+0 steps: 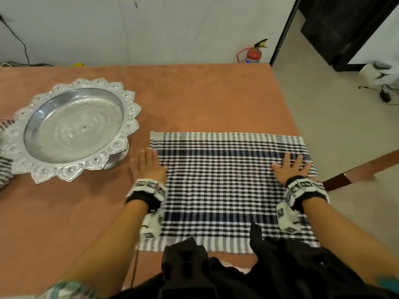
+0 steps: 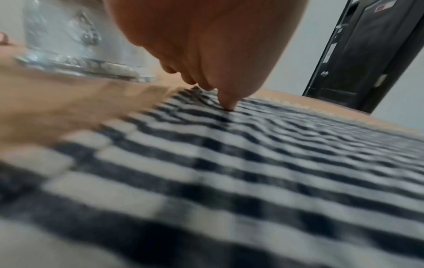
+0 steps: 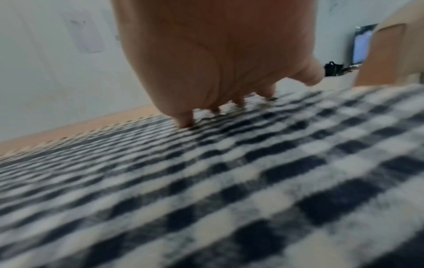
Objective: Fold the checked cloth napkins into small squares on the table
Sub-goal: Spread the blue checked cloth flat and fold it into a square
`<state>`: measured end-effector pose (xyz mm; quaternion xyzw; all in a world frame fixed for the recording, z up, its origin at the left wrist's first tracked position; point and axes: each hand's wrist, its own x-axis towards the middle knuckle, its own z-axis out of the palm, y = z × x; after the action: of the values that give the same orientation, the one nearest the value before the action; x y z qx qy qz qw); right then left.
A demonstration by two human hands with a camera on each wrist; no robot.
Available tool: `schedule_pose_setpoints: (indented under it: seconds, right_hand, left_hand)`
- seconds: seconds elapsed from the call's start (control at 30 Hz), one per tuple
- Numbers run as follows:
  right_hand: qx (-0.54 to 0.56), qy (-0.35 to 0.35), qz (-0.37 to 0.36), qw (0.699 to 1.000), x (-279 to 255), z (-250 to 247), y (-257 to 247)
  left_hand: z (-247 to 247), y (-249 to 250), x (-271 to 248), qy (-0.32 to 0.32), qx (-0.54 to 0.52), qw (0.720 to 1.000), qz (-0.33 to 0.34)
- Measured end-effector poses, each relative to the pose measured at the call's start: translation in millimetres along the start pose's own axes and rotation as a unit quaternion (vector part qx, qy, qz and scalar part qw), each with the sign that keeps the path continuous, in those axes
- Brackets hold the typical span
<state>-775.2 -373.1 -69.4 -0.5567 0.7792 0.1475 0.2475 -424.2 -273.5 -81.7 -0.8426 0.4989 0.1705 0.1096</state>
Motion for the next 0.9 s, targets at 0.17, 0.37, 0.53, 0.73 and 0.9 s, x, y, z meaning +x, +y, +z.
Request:
schedule_pose_setpoints:
  seconds: [0.17, 0.37, 0.53, 0.73, 0.9]
  right_hand:
    - [-0.085, -0.02, -0.234, 0.968, -70.3, 57.0, -78.9]
    - [-0.039, -0.022, -0.113, 0.993, -71.9, 61.9, 13.2]
    - [0.006, 0.027, 0.054, 0.998, -79.0, 46.2, 66.1]
    - [-0.082, -0.016, -0.211, 0.974, -131.1, 108.5, -33.4]
    - [-0.056, -0.027, -0.147, 0.987, -118.6, 100.5, 43.0]
  left_hand:
    - [23.6, 75.3, -50.0, -0.086, -0.03, 0.984, 0.156]
    - [25.8, -24.3, -42.4, -0.075, -0.065, 0.994, 0.047]
    - [28.3, -20.6, -57.5, -0.027, -0.038, 0.999, 0.021]
    - [51.0, 55.0, -95.5, -0.076, -0.029, 0.979, 0.187]
    - [56.3, -15.8, -87.0, -0.051, -0.044, 0.992, 0.103]
